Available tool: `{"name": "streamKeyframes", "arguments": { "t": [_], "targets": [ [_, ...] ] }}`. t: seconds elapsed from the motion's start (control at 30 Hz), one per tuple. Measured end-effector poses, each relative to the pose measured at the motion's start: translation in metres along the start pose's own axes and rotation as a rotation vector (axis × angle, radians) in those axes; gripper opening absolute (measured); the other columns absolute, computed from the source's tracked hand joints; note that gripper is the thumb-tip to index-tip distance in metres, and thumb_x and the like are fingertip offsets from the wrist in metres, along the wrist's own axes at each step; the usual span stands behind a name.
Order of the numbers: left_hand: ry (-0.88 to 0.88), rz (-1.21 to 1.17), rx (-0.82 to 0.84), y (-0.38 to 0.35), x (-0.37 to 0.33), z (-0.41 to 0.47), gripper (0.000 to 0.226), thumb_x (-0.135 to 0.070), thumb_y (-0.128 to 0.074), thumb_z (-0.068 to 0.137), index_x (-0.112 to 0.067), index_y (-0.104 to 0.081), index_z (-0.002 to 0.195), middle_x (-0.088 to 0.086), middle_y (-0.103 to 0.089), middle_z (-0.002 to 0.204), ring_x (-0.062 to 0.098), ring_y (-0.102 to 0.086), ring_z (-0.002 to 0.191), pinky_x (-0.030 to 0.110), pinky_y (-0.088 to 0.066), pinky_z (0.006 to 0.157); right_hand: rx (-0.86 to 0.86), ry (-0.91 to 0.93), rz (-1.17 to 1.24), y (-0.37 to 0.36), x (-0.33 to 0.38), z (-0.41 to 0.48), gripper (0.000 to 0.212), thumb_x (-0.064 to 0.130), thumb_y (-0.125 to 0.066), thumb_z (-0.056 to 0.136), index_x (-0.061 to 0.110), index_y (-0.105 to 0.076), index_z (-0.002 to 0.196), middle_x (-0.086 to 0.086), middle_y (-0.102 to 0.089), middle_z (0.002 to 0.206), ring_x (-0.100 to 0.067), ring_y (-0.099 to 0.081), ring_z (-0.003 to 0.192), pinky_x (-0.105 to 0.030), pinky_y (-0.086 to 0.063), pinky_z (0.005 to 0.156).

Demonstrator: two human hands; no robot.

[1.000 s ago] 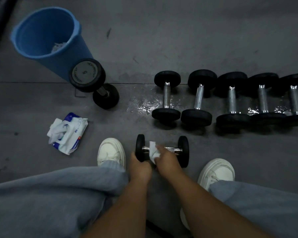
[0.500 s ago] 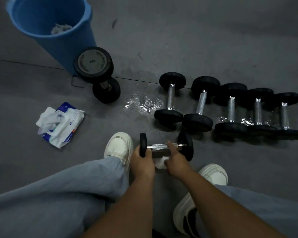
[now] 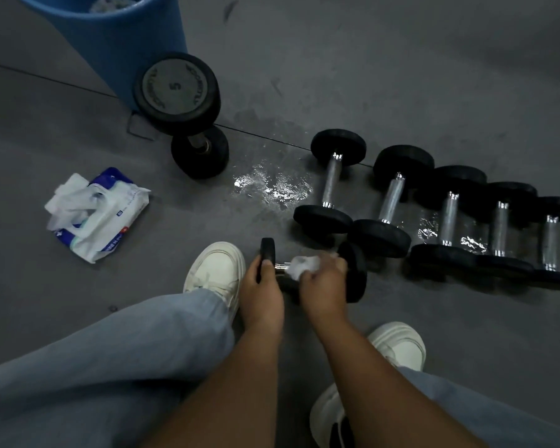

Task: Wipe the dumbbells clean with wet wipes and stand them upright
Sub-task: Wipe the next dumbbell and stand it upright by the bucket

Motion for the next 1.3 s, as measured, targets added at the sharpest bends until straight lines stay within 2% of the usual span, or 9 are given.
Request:
{"name": "streamKeyframes", "arguments": {
  "t": [0.07,0.2,0.3,0.43,0.57,0.7,1.07,1.23,1.3],
  "targets": [
    [0.035,-0.011,-0.013,0.001,-0.001,-0.001,0.028,-0.029,-0.048,0.1,-0.019,-0.065,0.118,0.004,-0.068,0.114,0.02,-0.057,0.099,0.028,-0.039,0.083,0.194,0.167,-0.023,-0.015,0.011,-0.008,0.024,0.004,-0.055,0.088,0.002,-0.065,0.11,-0.018,-0.055,0.108,-0.031,-0.056,0.098,-0.028,-0.04,0.087],
    [0.134,0.094,-0.064,0.006,-0.003,0.0,0.037,-0.054,-0.042,0.098,-0.019,-0.057,0.097,0.001,-0.057,0.095,0.023,-0.05,0.091,0.03,-0.032,0.08,-0.029,-0.043,0.031,0.004,-0.013,-0.004,0.03,0.005,-0.052,0.081,-0.001,-0.063,0.108,-0.018,-0.052,0.113,-0.027,-0.052,0.103,-0.013,-0.032,0.085],
    [0.187,0.173,-0.071,0.008,0.0,-0.002,0.048,-0.066,-0.04,0.094,-0.019,-0.053,0.094,0.003,-0.053,0.094,0.029,-0.056,0.1,0.032,-0.032,0.081,0.24,0.058,0.024,-0.013,-0.007,-0.019,0.026,0.01,-0.054,0.088,0.005,-0.065,0.112,-0.015,-0.054,0.113,-0.025,-0.055,0.104,-0.017,-0.037,0.088],
    [0.199,0.227,-0.078,0.01,0.011,-0.002,0.054,-0.072,-0.039,0.089,-0.021,-0.058,0.091,0.005,-0.064,0.097,0.031,-0.06,0.103,0.036,-0.04,0.086,0.006,-0.059,0.007,0.0,-0.023,-0.02,0.026,0.005,-0.055,0.089,0.001,-0.063,0.113,-0.019,-0.051,0.12,-0.029,-0.053,0.111,-0.013,-0.032,0.09],
    [0.105,0.274,-0.039,0.012,0.012,-0.004,0.045,-0.059,-0.043,0.096,-0.021,-0.067,0.092,0.006,-0.066,0.095,0.028,-0.058,0.09,0.034,-0.043,0.083,0.284,0.099,0.057,-0.029,-0.006,-0.043,0.019,0.01,-0.056,0.091,0.007,-0.068,0.106,-0.012,-0.061,0.103,-0.024,-0.059,0.095,-0.034,-0.047,0.089],
    [0.058,0.224,-0.014,0.015,0.016,-0.008,0.037,-0.048,-0.046,0.099,-0.021,-0.071,0.094,0.008,-0.07,0.095,0.025,-0.059,0.087,0.034,-0.047,0.085,-0.015,-0.122,0.083,-0.01,-0.027,-0.036,0.032,0.011,-0.058,0.09,0.002,-0.06,0.121,-0.014,-0.053,0.119,-0.025,-0.053,0.104,-0.019,-0.036,0.092],
    [0.109,0.036,0.193,-0.021,0.035,-0.036,0.02,-0.026,-0.055,0.099,-0.02,-0.069,0.11,0.004,-0.072,0.104,0.023,-0.065,0.099,0.035,-0.05,0.093,0.163,-0.142,0.099,-0.011,-0.044,-0.047,0.009,0.017,-0.054,0.092,0.012,-0.056,0.085,-0.004,-0.061,0.075,-0.014,-0.055,0.067,-0.02,-0.035,0.053],
    [0.127,-0.014,0.118,-0.035,0.032,-0.033,0.027,-0.029,-0.054,0.099,-0.015,-0.069,0.116,0.009,-0.071,0.105,0.028,-0.065,0.1,0.039,-0.051,0.094,-0.108,-0.428,0.26,0.025,-0.088,-0.035,0.011,0.022,-0.06,0.09,0.012,-0.065,0.094,-0.005,-0.068,0.086,-0.021,-0.064,0.082,-0.023,-0.043,0.065],
    [0.138,-0.012,0.105,-0.037,0.032,-0.031,0.029,-0.034,-0.055,0.097,-0.017,-0.069,0.118,0.009,-0.072,0.108,0.029,-0.065,0.101,0.042,-0.051,0.095,0.028,-0.447,0.291,0.015,-0.083,-0.036,0.005,0.02,-0.061,0.089,0.018,-0.06,0.086,-0.003,-0.066,0.08,-0.019,-0.063,0.073,-0.026,-0.046,0.064]
  ]
}}
Point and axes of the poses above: each hand's wrist, its own z-axis towards the middle knuckle, its own y-axis out of the back of the hand, x = y × z, the point moved 6 cm from there along z, towards the middle knuckle
